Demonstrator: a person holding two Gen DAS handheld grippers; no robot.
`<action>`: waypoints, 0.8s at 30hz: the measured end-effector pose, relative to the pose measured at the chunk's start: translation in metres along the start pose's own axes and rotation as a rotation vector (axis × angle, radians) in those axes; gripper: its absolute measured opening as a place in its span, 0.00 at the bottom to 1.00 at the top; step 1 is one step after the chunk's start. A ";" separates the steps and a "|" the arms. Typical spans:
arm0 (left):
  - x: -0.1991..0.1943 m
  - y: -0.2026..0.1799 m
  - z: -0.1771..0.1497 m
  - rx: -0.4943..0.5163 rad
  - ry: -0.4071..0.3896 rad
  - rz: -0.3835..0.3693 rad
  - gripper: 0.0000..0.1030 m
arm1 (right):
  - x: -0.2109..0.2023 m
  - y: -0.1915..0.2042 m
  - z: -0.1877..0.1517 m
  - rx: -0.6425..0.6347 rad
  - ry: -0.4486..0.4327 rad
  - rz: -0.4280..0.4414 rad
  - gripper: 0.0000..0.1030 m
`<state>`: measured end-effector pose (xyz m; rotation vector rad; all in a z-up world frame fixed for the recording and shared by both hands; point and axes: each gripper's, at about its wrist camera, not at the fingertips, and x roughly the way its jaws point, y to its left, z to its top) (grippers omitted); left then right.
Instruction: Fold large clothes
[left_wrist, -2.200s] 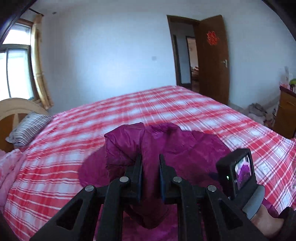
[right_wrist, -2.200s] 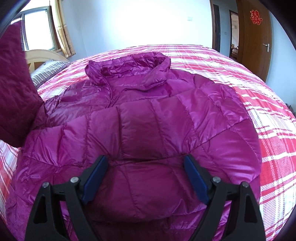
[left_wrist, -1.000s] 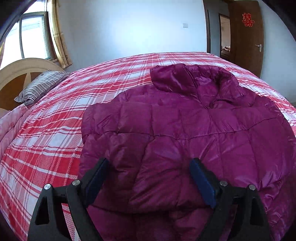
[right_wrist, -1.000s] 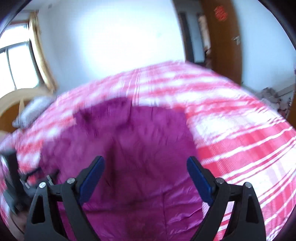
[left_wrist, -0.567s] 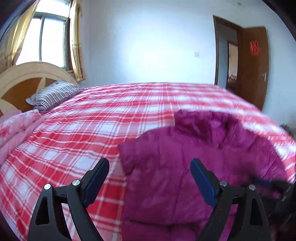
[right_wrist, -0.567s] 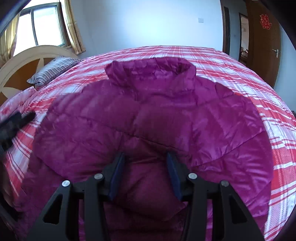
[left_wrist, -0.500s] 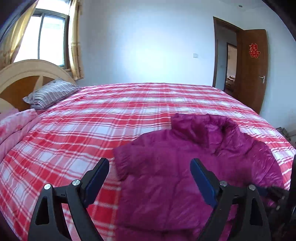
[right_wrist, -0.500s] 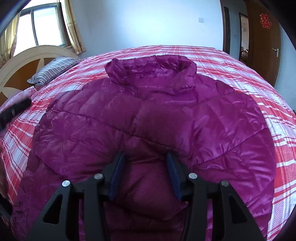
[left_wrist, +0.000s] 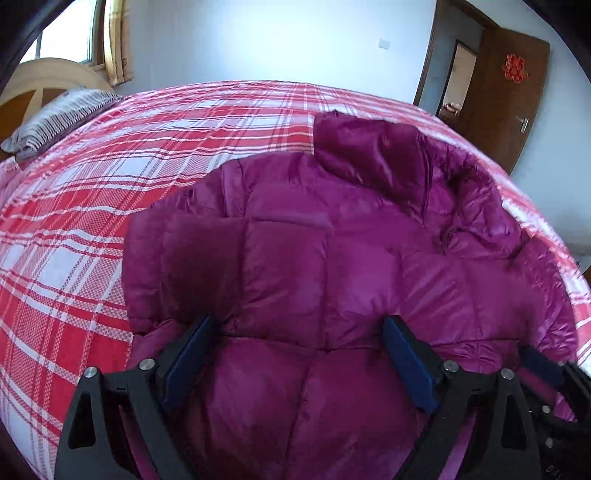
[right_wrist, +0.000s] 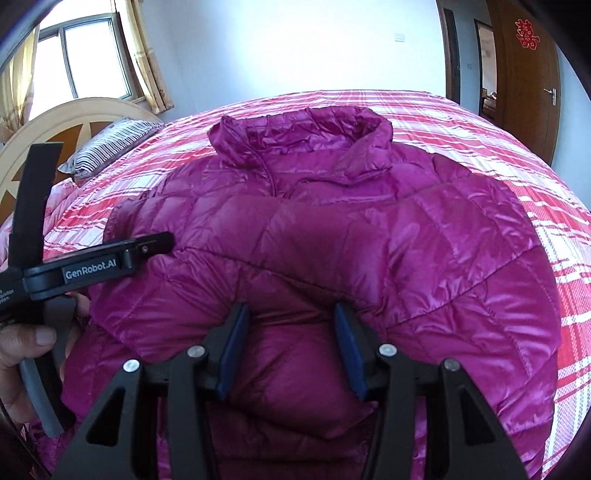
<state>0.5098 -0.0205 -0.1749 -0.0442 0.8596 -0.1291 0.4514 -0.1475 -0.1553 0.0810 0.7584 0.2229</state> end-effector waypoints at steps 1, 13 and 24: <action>0.002 -0.002 -0.001 0.010 0.002 0.016 0.92 | 0.001 0.001 0.000 -0.003 0.003 -0.005 0.50; 0.001 -0.007 -0.005 0.032 -0.010 0.053 0.94 | -0.038 0.017 0.048 -0.026 -0.069 -0.031 0.56; 0.003 -0.007 -0.004 0.034 -0.006 0.060 0.94 | 0.022 0.013 0.024 -0.115 0.034 -0.079 0.56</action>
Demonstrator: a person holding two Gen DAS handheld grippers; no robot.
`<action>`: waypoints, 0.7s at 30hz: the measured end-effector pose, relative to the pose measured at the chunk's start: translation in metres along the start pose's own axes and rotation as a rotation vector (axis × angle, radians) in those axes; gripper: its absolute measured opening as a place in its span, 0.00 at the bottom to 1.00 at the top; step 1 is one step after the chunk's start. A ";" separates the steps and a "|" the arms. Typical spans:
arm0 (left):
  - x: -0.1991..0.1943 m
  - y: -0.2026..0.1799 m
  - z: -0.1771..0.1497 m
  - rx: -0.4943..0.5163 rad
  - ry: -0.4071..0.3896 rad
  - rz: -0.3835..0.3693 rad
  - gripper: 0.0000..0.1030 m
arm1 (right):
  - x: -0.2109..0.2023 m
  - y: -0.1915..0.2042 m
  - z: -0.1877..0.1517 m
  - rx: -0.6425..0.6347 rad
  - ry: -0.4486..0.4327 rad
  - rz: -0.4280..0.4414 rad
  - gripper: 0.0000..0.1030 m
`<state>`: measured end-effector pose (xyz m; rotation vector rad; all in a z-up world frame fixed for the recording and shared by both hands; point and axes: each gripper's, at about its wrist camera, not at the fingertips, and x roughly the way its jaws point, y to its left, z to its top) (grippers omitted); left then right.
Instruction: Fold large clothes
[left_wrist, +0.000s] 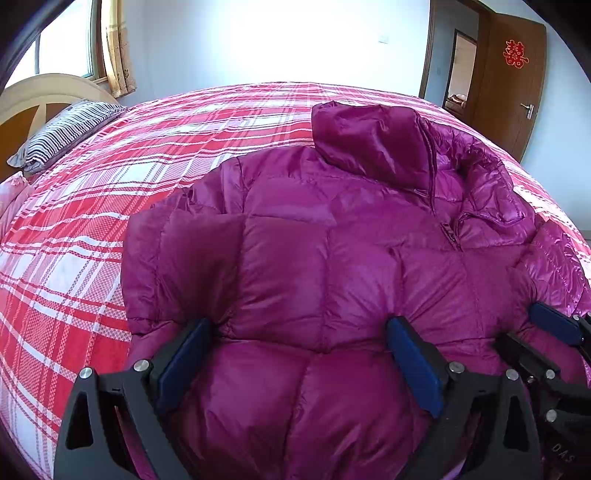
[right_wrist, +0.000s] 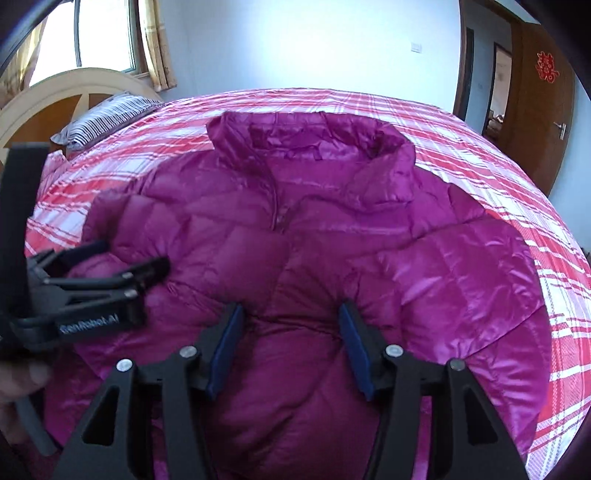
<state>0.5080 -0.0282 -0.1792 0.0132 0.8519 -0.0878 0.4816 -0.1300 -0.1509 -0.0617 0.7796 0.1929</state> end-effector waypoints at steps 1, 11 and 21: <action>0.000 -0.001 0.000 0.003 0.002 0.004 0.94 | 0.001 0.001 0.000 -0.007 0.003 -0.008 0.56; 0.001 -0.003 0.000 0.008 0.002 0.012 0.95 | 0.003 0.006 -0.004 -0.032 0.004 -0.043 0.57; 0.001 -0.004 0.004 0.013 0.026 0.018 0.95 | 0.004 0.004 -0.005 -0.023 -0.002 -0.033 0.57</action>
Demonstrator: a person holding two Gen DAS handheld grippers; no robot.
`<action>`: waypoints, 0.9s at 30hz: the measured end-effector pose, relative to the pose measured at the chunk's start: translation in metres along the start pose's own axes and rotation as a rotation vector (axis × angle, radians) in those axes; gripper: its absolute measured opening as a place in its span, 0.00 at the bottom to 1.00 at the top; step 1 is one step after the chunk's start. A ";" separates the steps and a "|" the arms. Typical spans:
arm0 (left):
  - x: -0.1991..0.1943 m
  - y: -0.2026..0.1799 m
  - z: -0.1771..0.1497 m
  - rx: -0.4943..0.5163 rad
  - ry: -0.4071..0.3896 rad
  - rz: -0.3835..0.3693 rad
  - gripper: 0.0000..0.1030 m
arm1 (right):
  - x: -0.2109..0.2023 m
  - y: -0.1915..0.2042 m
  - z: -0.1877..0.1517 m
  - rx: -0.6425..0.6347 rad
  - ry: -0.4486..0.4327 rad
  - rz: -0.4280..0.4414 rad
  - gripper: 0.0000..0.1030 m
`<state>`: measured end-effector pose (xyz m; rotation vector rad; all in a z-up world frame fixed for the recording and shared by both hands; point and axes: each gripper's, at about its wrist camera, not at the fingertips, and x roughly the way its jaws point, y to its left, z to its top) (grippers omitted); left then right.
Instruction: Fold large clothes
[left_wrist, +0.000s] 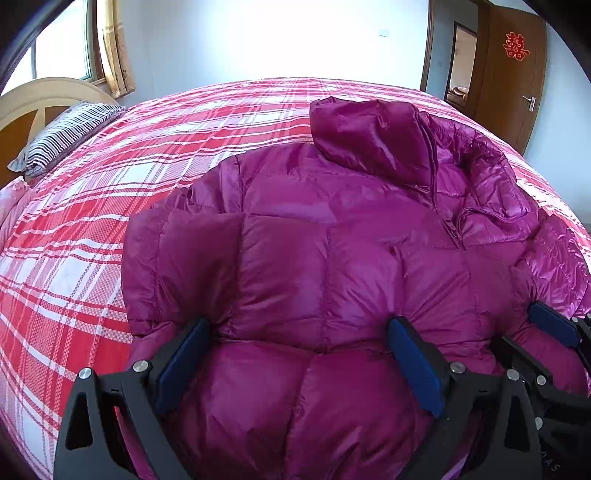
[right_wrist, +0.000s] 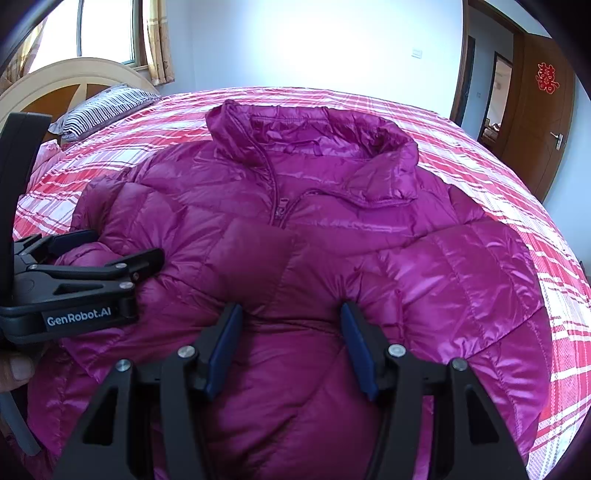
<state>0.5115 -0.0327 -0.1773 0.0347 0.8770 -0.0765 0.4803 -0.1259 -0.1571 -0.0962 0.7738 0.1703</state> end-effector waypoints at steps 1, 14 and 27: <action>0.000 0.000 0.001 0.003 0.004 0.003 0.95 | 0.000 -0.001 0.000 0.004 0.000 0.005 0.57; -0.054 -0.006 0.042 -0.067 -0.117 -0.106 0.95 | 0.000 -0.003 -0.001 0.017 -0.009 0.020 0.58; 0.012 -0.020 0.012 0.016 -0.005 -0.100 0.99 | -0.002 0.000 -0.001 0.008 -0.015 0.010 0.58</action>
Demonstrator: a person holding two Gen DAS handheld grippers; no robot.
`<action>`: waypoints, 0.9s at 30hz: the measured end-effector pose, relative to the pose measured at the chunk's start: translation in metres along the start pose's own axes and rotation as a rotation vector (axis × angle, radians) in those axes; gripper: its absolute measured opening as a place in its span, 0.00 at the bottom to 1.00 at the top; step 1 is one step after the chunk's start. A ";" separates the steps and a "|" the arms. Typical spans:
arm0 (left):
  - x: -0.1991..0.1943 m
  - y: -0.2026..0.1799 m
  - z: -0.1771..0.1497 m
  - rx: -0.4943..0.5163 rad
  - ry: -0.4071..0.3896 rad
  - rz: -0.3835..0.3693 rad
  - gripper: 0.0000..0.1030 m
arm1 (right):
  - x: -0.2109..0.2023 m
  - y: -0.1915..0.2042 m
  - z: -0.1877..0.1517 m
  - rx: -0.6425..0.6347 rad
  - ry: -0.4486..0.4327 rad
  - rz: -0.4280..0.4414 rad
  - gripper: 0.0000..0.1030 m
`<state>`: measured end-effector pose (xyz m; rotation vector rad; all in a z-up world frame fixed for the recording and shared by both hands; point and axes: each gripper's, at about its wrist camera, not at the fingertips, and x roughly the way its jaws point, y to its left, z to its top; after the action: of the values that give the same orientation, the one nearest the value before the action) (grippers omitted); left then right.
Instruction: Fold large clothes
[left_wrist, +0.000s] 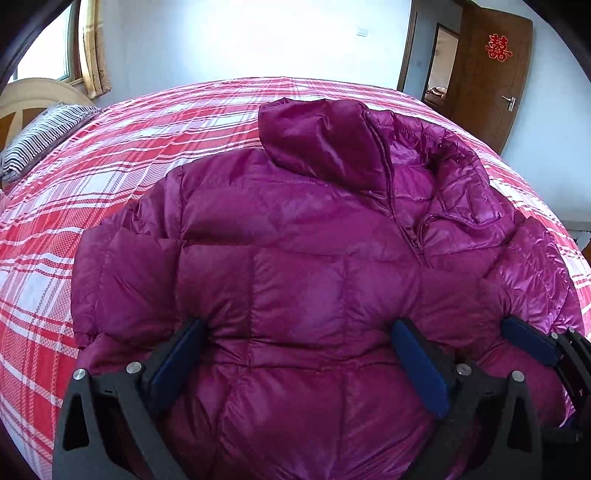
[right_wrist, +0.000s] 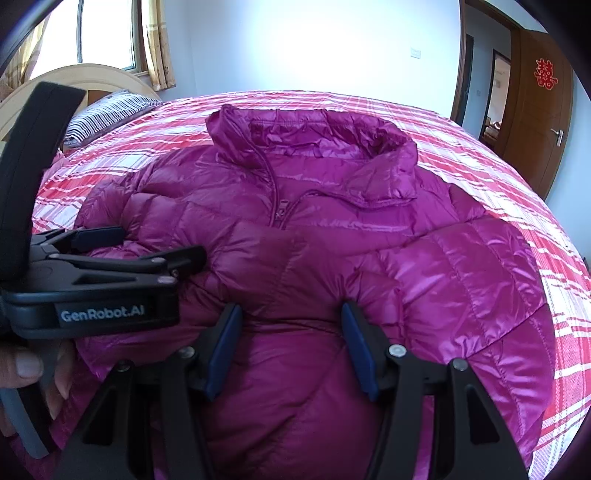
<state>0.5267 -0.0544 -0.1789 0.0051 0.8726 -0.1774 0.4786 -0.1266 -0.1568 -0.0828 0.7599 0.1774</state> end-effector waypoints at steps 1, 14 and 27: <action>0.000 0.000 -0.001 0.000 -0.004 0.000 0.99 | 0.000 0.001 0.000 -0.003 -0.001 -0.001 0.58; -0.005 0.004 -0.004 -0.035 -0.033 -0.045 0.99 | -0.035 -0.027 0.058 -0.147 0.001 0.127 0.68; -0.006 0.006 -0.005 -0.048 -0.043 -0.059 0.99 | 0.064 -0.020 0.186 -0.481 0.044 0.001 0.73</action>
<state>0.5201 -0.0476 -0.1778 -0.0690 0.8345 -0.2111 0.6541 -0.1118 -0.0668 -0.5435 0.7482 0.3576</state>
